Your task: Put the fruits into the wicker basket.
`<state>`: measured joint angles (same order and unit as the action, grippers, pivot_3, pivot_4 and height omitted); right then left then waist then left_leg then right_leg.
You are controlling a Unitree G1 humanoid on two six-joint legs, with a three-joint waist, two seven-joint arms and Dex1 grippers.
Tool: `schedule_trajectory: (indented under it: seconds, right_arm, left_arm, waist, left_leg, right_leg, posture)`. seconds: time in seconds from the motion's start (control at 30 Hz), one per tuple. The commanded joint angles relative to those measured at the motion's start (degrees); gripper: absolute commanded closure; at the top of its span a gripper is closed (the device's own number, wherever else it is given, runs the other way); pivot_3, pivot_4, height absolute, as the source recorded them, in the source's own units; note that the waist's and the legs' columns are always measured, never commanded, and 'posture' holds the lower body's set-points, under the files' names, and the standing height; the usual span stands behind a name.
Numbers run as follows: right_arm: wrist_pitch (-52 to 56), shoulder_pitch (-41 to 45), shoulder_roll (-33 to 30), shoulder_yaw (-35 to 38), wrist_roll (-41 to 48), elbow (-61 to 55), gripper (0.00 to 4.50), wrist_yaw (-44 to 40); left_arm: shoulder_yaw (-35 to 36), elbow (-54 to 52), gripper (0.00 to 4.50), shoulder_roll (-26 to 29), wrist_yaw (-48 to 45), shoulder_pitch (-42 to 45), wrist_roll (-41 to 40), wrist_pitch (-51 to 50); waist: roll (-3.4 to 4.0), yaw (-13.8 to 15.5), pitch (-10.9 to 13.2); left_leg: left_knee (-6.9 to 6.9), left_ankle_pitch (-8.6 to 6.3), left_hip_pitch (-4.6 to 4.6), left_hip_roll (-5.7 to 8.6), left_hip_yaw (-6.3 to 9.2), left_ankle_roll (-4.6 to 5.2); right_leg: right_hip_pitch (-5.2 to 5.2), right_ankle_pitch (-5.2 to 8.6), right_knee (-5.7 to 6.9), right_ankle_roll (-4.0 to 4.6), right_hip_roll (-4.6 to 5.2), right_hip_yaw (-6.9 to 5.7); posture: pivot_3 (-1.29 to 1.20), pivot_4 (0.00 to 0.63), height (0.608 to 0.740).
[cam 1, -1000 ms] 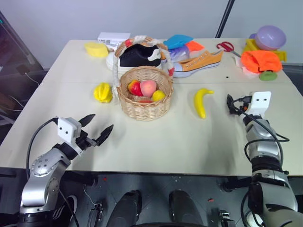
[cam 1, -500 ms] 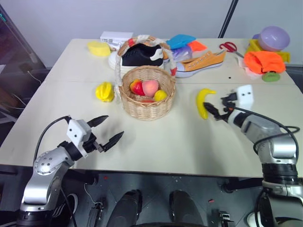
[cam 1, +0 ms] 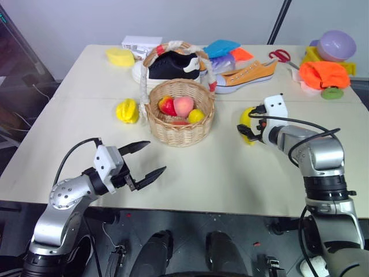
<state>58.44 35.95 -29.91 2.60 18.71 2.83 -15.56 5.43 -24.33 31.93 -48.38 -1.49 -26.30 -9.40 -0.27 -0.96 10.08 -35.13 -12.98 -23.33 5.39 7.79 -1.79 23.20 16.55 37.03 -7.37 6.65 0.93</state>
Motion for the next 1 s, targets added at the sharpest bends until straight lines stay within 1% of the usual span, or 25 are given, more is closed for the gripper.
schedule_trajectory:
  seconds: [0.03,0.2,0.63,0.67,0.7,0.73,0.8,0.83,0.87,0.9,1.0]
  right_arm:
    - [-1.96,0.39,1.09,0.08,-1.92,0.43,0.08,0.91]
    - [-3.64,0.39,2.18,0.40,-3.73,1.07,0.08,1.83]
    - [-4.81,-1.63,4.02,1.07,-5.45,0.68,0.08,1.83]
    - [-4.92,-1.86,4.04,0.92,-5.89,0.75,0.57,2.12]
    - [-5.03,-2.06,4.07,0.81,-6.19,0.84,0.87,2.30]
    - [-5.18,-2.20,4.10,0.76,-6.40,0.96,1.28,2.40]
    - [-5.33,-2.43,4.30,0.97,-6.54,1.05,2.19,2.51]
    - [-5.62,-2.52,4.32,1.02,-6.76,1.03,2.79,2.66]
    - [-5.98,-2.60,4.26,1.06,-7.12,1.02,3.28,2.84]
    - [-6.26,-2.63,4.08,1.10,-7.36,1.07,3.66,2.86]
    - [-8.04,-3.01,3.33,3.41,-6.94,0.39,3.66,2.62]
  left_arm:
    - [0.92,-2.60,0.00,-0.03,0.43,-0.48,-0.64,1.21]
    - [2.38,-2.71,0.00,-0.06,0.97,-1.35,-1.53,1.03]
    - [1.72,-1.84,0.00,-0.32,0.69,-0.52,-1.65,1.31]
    - [1.65,-1.77,0.00,-0.38,0.66,-0.48,-1.66,1.31]
    - [1.59,-1.72,0.00,-0.44,0.62,-0.45,-1.75,1.23]
    - [1.54,-1.68,0.00,-0.51,0.61,-0.41,-1.73,1.22]
    - [1.50,-1.58,0.00,-0.66,0.63,-0.43,-1.54,1.37]
    - [1.49,-1.53,0.00,-0.73,0.63,-0.47,-1.49,1.43]
    - [1.50,-1.44,0.00,-0.79,0.58,-0.52,-1.48,1.46]
    - [1.50,-1.38,0.00,-0.83,0.53,-0.56,-1.48,1.47]
    - [1.59,-1.07,0.00,-0.97,0.43,-0.89,-1.33,1.82]
  waist:
    - [0.00,0.07,0.00]
    - [0.00,0.18,0.00]
    - [0.00,0.06,-0.01]
    - [0.00,0.08,-0.01]
    - [0.00,0.11,-0.01]
    - [0.00,0.13,-0.01]
    - [0.00,0.15,-0.01]
    - [0.00,0.15,-0.01]
    - [0.00,0.15,-0.01]
    - [0.00,0.16,-0.01]
    - [0.00,0.16,-0.01]
  left_leg:
    - [0.00,0.00,0.00,0.00,-0.01,0.00]
    - [-0.02,0.00,0.00,0.03,-0.02,0.00]
    - [-0.03,0.01,0.02,0.02,-0.02,-0.01]
    - [-0.03,0.01,0.02,0.02,-0.02,-0.01]
    - [-0.03,0.01,0.01,0.02,-0.02,-0.01]
    - [-0.03,0.01,0.02,0.02,-0.02,-0.01]
    - [-0.04,0.01,0.02,0.02,-0.02,-0.01]
    - [-0.04,0.01,0.02,0.02,-0.02,-0.01]
    - [-0.05,0.01,0.01,0.02,-0.02,-0.01]
    - [-0.05,0.01,0.02,0.02,-0.02,-0.01]
    - [-0.05,0.01,0.01,0.02,-0.02,-0.01]
  right_leg:
    - [0.00,0.00,0.00,0.00,0.00,0.01]
    - [0.00,-0.01,0.00,-0.01,0.02,0.02]
    - [0.00,-0.02,0.04,0.00,0.00,0.03]
    - [0.00,-0.02,0.04,0.00,-0.01,0.03]
    - [0.00,-0.02,0.04,0.00,-0.01,0.03]
    - [0.00,-0.02,0.04,0.00,-0.01,0.03]
    - [-0.01,-0.02,0.04,-0.01,-0.01,0.03]
    - [-0.01,-0.02,0.04,-0.01,-0.01,0.03]
    - [-0.01,-0.03,0.04,-0.01,-0.01,0.03]
    - [-0.01,-0.03,0.04,-0.01,-0.01,0.02]
    - [-0.01,-0.03,0.04,-0.01,-0.01,0.03]
  posture:
    - [0.00,0.150,0.740]
    - [0.00,0.150,0.740]
    - [0.00,0.150,0.740]
    - [0.00,0.150,0.740]
    - [0.00,0.150,0.740]
    - [0.00,0.150,0.740]
    - [0.00,0.150,0.740]
    - [0.00,0.150,0.740]
    - [0.00,0.150,0.740]
    - [0.00,0.150,0.740]
    - [0.00,0.150,0.740]
